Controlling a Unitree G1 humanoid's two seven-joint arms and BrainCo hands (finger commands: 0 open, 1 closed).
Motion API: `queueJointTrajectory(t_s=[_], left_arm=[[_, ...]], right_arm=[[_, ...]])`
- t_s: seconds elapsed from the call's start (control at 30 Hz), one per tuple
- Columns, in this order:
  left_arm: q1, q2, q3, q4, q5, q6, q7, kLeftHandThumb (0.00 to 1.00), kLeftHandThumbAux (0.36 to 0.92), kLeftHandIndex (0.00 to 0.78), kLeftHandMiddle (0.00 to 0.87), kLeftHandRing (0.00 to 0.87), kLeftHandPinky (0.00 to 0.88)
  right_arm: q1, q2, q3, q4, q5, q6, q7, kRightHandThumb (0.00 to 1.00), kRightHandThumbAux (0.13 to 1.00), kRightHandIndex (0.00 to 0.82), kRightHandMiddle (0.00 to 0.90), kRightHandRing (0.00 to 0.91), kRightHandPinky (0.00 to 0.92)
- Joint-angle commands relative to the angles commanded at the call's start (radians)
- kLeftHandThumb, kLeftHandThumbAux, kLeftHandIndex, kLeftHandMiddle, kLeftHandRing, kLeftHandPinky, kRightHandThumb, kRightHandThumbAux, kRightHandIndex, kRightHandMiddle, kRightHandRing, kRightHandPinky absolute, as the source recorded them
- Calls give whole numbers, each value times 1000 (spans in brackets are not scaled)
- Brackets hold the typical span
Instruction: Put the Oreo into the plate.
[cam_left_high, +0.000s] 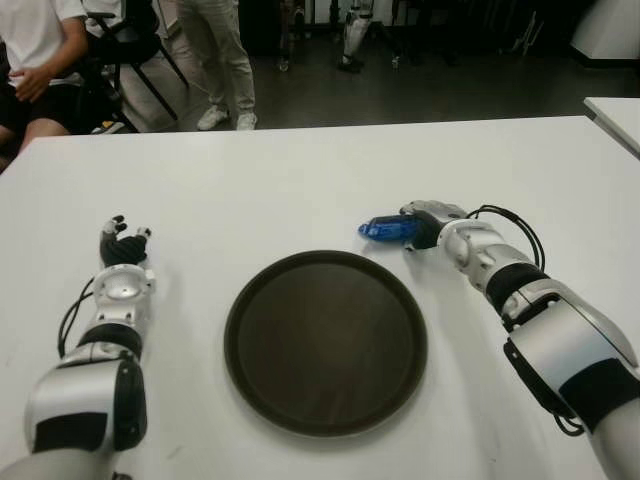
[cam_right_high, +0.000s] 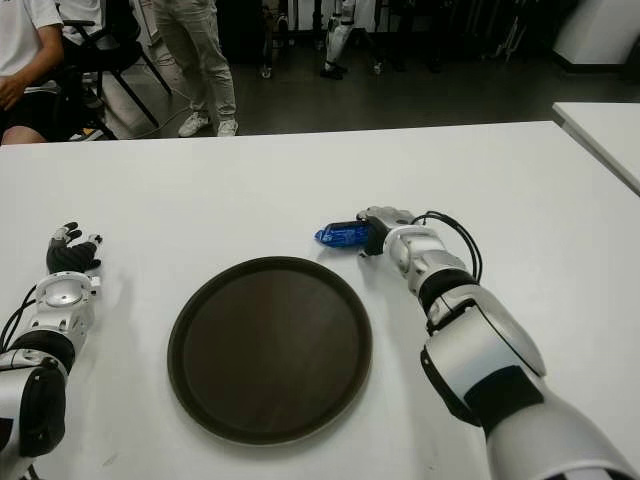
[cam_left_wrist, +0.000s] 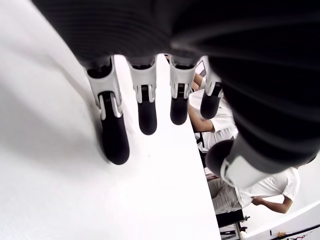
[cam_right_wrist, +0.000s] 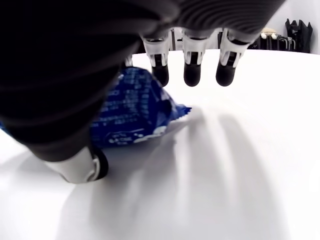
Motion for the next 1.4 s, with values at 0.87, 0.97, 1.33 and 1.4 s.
queueJointTrajectory(t_s=[0.87,0.97,1.33,1.4], left_arm=[[-3,-1,-4,1,-6,4,-3,178,627,21,142,142,101],[-3,-1,-1,1,-10,6,-6,185,624,21,132,127,84],[-4,1,-9,2,-2,12,2,188,623,24,139,131,85],[-4,1,-11,2,0,13,4,186,623,28,145,137,89]], right_arm=[[-8,23,33,2,-28,-16,-34,355,686,0,44,47,93],[-10,26,26,1,-21,-14,-29,371,688,0,44,47,95],[-9,30,3,2,-13,-6,-11,404,681,0,27,28,74],[-8,30,3,2,-15,-6,-11,400,677,0,28,30,76]])
